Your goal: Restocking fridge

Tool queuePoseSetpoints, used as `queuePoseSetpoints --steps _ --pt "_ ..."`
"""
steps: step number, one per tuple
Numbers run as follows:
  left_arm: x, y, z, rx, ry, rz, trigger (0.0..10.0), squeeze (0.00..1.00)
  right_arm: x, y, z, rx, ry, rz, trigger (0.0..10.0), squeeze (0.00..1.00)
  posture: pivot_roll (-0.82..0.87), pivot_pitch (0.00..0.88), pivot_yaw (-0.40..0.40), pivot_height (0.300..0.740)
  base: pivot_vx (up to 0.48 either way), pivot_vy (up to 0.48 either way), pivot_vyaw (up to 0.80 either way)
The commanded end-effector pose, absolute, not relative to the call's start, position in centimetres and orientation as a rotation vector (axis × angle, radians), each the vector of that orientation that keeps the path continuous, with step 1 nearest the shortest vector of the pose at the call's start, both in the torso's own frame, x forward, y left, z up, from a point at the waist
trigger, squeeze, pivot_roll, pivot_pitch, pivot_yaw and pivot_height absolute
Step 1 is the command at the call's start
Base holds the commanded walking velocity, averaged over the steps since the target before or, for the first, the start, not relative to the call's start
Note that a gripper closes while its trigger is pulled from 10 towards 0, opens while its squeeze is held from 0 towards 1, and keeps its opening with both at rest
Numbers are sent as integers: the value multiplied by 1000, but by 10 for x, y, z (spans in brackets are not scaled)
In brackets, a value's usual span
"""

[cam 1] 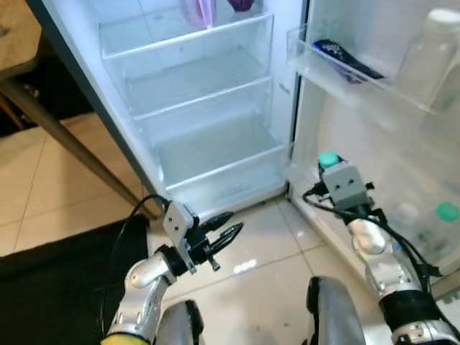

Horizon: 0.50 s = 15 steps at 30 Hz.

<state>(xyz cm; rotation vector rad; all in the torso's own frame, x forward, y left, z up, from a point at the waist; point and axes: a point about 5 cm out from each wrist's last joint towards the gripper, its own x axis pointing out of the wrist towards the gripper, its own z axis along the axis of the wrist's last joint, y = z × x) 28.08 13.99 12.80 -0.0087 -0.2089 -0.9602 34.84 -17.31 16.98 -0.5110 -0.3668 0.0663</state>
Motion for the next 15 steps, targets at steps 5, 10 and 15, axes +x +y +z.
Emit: queuePoseSetpoints --steps 5,10,15 --pt "275 137 135 -6 -190 -999 10000 0 356 -180 187 -544 -412 -5 10000 0 -18 340 124 492 0 0 0" --pt "272 134 141 -10 -195 -1008 10000 0 356 -187 190 -555 -415 -45 10000 0 -14 354 130 492 0 0 0" --pt "267 133 142 -15 -180 -1014 10000 0 356 -201 189 -561 -395 -97 10000 0 -7 375 135 492 0 0 0"
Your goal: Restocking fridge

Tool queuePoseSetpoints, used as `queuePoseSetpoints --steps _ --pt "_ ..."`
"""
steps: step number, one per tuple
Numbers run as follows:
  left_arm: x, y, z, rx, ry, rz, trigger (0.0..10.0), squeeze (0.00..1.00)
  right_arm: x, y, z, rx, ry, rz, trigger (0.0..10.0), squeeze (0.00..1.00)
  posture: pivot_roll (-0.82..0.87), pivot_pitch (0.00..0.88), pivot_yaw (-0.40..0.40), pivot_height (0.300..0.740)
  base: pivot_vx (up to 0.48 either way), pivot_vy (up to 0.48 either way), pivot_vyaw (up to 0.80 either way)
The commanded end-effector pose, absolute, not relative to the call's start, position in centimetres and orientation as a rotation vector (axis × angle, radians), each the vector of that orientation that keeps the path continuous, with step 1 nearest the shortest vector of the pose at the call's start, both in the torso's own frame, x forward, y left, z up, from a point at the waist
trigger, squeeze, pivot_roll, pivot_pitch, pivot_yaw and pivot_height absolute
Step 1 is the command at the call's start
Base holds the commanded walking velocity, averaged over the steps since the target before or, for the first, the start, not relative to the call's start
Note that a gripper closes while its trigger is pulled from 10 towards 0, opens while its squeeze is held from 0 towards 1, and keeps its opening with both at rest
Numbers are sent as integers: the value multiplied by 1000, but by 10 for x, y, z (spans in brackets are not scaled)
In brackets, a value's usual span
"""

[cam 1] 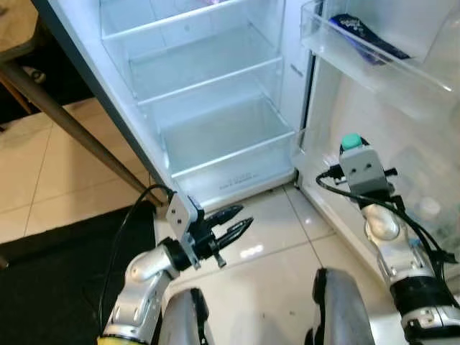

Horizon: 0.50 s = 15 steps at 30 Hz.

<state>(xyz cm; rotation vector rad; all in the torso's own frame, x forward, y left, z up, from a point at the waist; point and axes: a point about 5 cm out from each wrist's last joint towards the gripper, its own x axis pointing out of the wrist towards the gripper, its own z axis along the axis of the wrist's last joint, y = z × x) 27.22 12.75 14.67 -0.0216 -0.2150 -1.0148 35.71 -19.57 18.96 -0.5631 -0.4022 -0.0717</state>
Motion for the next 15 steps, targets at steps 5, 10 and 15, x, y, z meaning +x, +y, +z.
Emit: queuePoseSetpoints --steps 5,10,15 --pt "265 133 144 -17 -178 -1017 10000 0 357 -207 188 -561 -382 -124 10000 0 -2 387 134 492 0 0 0" --pt "263 131 151 -18 -179 -1020 10000 0 363 -219 191 -548 -354 -210 10000 0 3 392 134 492 0 0 0" --pt "262 130 153 -15 -182 -1021 10000 0 366 -226 189 -492 -310 -264 10000 0 8 392 131 492 0 0 0"
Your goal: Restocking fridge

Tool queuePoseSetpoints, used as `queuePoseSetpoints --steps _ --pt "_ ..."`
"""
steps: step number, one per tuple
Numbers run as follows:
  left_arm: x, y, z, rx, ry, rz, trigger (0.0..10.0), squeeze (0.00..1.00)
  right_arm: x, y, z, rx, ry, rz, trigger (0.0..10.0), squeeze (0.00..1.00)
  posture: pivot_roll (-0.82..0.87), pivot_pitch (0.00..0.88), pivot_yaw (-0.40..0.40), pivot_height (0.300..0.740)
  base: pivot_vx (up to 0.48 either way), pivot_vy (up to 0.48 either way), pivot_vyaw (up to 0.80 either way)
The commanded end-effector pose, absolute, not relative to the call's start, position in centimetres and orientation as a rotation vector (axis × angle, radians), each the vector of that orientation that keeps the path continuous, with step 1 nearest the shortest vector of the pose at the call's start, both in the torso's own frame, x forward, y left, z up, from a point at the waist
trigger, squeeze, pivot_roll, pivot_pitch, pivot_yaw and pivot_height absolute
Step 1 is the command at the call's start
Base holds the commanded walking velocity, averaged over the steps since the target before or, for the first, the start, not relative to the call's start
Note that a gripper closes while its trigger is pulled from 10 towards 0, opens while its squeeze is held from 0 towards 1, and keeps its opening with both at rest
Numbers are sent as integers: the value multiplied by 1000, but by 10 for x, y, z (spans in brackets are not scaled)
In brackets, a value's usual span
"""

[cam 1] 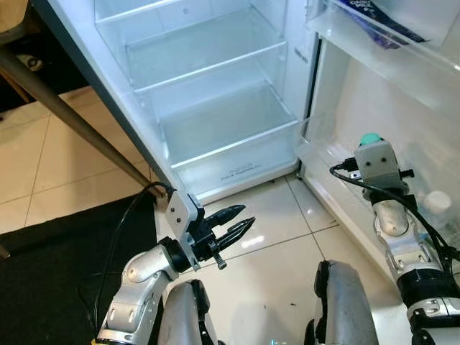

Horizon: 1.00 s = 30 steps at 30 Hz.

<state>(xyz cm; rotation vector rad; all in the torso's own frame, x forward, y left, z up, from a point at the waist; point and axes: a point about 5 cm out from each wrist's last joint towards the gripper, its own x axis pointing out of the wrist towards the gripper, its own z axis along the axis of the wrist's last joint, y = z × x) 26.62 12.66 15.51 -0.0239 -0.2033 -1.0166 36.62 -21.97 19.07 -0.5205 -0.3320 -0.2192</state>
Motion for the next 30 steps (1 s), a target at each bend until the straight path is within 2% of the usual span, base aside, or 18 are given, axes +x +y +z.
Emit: queuePoseSetpoints --steps 1,12,13,25,30 --pt "262 130 153 -15 -182 -1021 10000 0 366 -226 189 -492 -310 -264 10000 0 8 392 131 492 0 0 0" --pt "260 129 151 -11 -164 -1018 10000 0 364 -240 198 -431 -326 -374 10000 0 5 383 127 492 0 0 0" --pt "261 128 150 -12 -164 -1021 10000 0 360 -243 202 -384 -339 -392 10000 0 0 378 124 492 0 0 0" --pt "264 123 149 -13 -165 -1036 10000 0 340 -243 189 -254 -333 -398 10000 0 -19 362 124 492 0 0 0" --pt "264 122 150 -13 -169 -1041 10000 0 336 -237 186 -216 -329 -370 10000 59 -25 358 125 492 0 0 0"
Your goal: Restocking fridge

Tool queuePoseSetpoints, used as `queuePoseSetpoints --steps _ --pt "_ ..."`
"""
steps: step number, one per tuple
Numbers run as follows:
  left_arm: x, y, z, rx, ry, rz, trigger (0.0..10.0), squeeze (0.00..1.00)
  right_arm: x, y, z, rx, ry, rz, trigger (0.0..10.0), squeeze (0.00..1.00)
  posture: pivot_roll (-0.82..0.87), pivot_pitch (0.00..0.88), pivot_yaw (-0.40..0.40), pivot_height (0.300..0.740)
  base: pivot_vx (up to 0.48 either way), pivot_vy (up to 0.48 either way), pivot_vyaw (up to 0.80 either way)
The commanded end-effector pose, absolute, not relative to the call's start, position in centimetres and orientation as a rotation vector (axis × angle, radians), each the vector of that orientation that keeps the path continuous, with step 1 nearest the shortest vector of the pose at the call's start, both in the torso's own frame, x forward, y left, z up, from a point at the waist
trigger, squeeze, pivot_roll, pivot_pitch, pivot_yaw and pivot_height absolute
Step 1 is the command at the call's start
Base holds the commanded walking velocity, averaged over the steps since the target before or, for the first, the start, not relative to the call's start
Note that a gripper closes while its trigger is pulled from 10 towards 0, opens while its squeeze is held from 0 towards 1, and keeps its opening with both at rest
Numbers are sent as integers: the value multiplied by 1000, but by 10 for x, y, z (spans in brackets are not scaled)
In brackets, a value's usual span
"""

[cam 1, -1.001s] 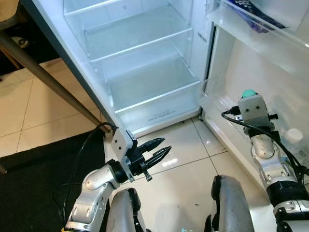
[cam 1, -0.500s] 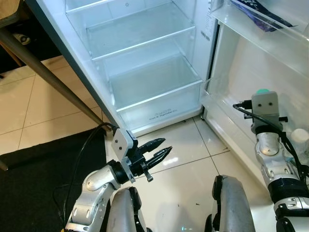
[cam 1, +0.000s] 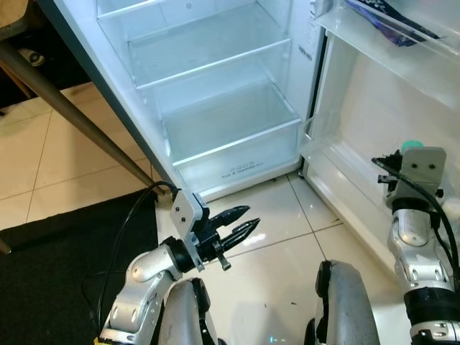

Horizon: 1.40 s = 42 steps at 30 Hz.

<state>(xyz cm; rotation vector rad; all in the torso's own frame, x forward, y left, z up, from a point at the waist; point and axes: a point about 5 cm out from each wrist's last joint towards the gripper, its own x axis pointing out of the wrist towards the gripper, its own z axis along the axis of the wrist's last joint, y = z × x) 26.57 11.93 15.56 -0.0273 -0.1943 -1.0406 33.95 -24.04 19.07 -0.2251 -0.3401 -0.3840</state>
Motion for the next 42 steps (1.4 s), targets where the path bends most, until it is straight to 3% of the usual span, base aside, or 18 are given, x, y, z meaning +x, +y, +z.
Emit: queuePoseSetpoints --steps 1,14,15,19,22,24,25,26,27,28,37,42 --pt "264 121 150 -12 -170 -1042 10000 0 335 -233 183 -210 -321 -350 10000 51 -25 358 125 492 0 0 0" --pt "265 119 149 -14 -170 -1053 10000 0 326 -225 174 -178 -300 -318 10000 63 -27 354 130 492 0 0 0" --pt "266 118 149 -12 -170 -1054 10000 0 325 -226 175 -193 -299 -323 10000 847 -27 351 130 492 0 0 0" --pt "266 118 150 -13 -174 -1057 10000 0 324 -228 177 -194 -305 -326 10000 945 -28 349 131 492 0 0 0" --pt "266 118 150 -14 -175 -1058 10000 0 324 -228 178 -192 -306 -328 10000 945 -30 346 131 492 0 0 0" --pt "266 116 149 -17 -174 -1061 10000 0 324 -228 184 -187 -326 -325 10000 365 -28 340 130 492 0 0 0" --pt "266 116 149 -17 -174 -1061 10000 0 324 -228 184 -187 -326 -325 10000 365 -28 340 130 492 0 0 0" --pt "266 115 148 -17 -174 -1064 10000 0 323 -226 190 -182 -350 -313 10000 165 -28 340 130 492 0 0 0" --pt "267 114 148 -19 -174 -1066 10000 0 323 -225 196 -182 -374 -305 10000 39 -29 338 130 492 0 0 0" --pt "267 113 148 -20 -174 -1068 10000 0 324 -225 202 -181 -394 -298 10000 0 -31 332 131 492 0 0 0" --pt "272 110 146 -20 -181 -1077 10000 0 320 -213 262 -173 -586 -225 10000 0 -42 273 122 492 0 0 0" --pt "272 105 145 -22 -182 -1091 10000 0 322 -202 269 -183 -605 -147 10000 0 -51 258 117 492 0 0 0"
